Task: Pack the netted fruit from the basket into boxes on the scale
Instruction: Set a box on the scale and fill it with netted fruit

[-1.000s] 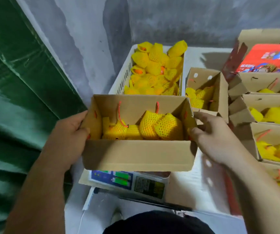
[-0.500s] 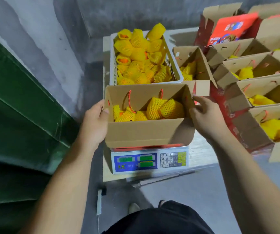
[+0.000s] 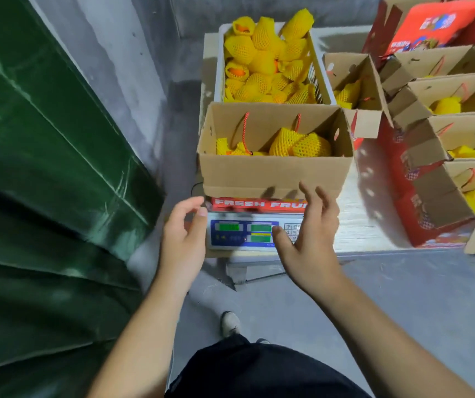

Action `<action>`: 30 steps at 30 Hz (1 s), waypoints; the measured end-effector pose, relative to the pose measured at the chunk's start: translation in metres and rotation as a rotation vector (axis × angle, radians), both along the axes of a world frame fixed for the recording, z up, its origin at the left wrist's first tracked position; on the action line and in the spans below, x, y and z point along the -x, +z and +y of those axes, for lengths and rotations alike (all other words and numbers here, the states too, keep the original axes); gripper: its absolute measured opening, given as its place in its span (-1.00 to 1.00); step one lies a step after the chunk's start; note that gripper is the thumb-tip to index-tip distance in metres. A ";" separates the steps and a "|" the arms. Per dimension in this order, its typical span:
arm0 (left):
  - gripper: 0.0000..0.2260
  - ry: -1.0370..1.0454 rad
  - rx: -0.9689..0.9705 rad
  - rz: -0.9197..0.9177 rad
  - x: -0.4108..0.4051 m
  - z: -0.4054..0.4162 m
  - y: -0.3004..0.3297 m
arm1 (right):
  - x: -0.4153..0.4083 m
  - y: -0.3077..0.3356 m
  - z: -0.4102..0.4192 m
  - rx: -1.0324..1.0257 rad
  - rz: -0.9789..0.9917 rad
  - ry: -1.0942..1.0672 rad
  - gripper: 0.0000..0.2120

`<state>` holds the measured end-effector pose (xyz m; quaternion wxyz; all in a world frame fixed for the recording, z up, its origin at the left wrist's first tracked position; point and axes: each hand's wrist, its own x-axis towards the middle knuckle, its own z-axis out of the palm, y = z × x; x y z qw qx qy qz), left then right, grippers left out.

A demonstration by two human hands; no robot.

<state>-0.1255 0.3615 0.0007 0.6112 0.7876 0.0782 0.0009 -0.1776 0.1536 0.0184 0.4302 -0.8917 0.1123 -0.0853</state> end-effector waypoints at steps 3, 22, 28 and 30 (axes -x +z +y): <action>-0.77 0.003 0.059 0.083 0.019 0.003 0.005 | 0.015 -0.002 0.006 -0.070 -0.009 0.107 -0.40; -0.80 -0.121 0.067 0.206 0.082 -0.001 -0.005 | 0.060 -0.012 0.018 -0.161 0.310 0.353 -0.69; -0.80 -0.090 0.026 0.248 0.086 0.007 -0.015 | 0.065 -0.016 0.013 -0.164 0.320 0.370 -0.72; -0.80 -0.071 0.033 0.249 0.088 0.009 -0.016 | 0.066 -0.018 0.012 -0.167 0.333 0.377 -0.71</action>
